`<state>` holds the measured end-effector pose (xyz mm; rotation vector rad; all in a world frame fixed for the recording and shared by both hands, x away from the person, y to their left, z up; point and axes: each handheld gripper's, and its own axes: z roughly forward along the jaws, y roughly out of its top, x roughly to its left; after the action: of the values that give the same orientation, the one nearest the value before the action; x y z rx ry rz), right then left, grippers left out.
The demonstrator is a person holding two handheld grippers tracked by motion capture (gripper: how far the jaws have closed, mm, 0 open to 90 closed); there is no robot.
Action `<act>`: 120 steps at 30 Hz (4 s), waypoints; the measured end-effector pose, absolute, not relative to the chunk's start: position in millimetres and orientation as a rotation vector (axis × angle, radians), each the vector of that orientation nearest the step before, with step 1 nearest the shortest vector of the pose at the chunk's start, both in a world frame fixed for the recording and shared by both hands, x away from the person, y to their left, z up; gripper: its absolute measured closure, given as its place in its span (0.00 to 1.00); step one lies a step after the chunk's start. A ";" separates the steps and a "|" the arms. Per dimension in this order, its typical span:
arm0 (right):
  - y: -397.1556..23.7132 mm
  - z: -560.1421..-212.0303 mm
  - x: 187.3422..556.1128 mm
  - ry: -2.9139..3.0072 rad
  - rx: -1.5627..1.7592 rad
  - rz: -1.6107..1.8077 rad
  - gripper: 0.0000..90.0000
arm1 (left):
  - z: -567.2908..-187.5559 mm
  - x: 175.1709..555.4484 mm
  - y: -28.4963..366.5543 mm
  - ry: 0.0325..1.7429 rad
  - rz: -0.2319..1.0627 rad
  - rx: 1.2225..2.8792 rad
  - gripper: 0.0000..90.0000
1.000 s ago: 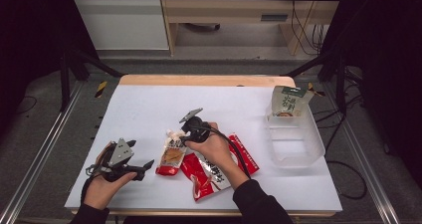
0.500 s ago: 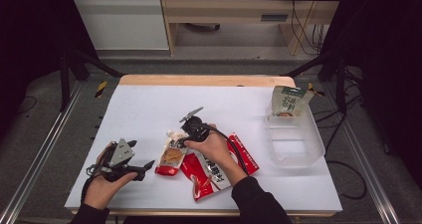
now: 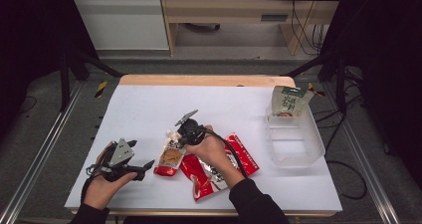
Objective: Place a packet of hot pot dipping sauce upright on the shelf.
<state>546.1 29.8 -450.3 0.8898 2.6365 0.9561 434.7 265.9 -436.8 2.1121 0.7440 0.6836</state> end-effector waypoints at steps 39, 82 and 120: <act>58.3 -358.8 483.1 2.599 0.357 1.271 1.00 | -407.9 444.0 287.8 0.715 0.668 2.014 0.25; 38.2 -354.0 471.9 2.566 0.344 1.299 0.98 | -362.5 442.5 268.8 0.564 0.518 2.146 0.81; 14.8 -295.8 484.5 2.724 0.135 0.871 0.47 | -311.2 453.1 221.4 0.320 0.492 2.306 0.82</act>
<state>484.5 14.8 -295.8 0.1352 2.7237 0.8714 453.1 221.4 -311.2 2.3064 0.3205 0.4916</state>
